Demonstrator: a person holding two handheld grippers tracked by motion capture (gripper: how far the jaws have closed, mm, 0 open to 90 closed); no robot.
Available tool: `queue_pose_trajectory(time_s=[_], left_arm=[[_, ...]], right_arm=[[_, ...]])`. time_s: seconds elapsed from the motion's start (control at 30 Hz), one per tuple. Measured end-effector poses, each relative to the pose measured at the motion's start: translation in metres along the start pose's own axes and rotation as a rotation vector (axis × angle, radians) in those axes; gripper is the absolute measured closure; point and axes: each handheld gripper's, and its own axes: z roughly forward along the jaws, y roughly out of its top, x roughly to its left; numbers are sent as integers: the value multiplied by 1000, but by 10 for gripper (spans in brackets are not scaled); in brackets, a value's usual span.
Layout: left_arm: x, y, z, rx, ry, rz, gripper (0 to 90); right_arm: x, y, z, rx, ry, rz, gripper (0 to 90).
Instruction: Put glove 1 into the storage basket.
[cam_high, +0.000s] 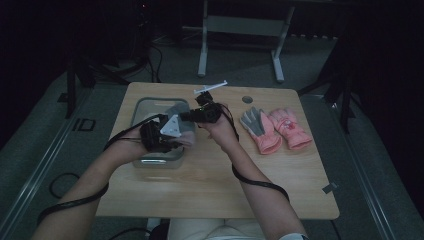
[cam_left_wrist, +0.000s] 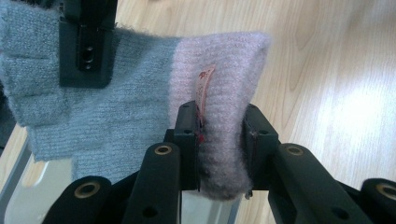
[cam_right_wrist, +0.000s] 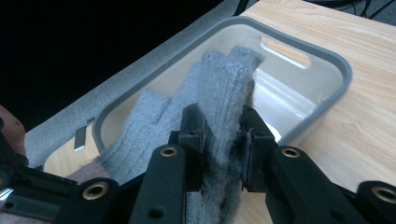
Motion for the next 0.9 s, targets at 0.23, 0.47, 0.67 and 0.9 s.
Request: queue_pose_trajectory(time_s=[0.23, 0.47, 0.67, 0.9], left_arm=[[10, -16, -10, 14, 1, -6, 714], [24, -36, -19, 20, -10, -8, 712], [29, -50, -19, 26, -7, -16, 710], [35, -62, -9, 43, -22, -22, 710]], right_arm=[[9, 13, 19, 12, 18, -18, 744], [19, 25, 38, 11, 25, -32, 743], [26, 32, 53, 18, 30, -39, 743], [25, 34, 67, 28, 35, -38, 743]])
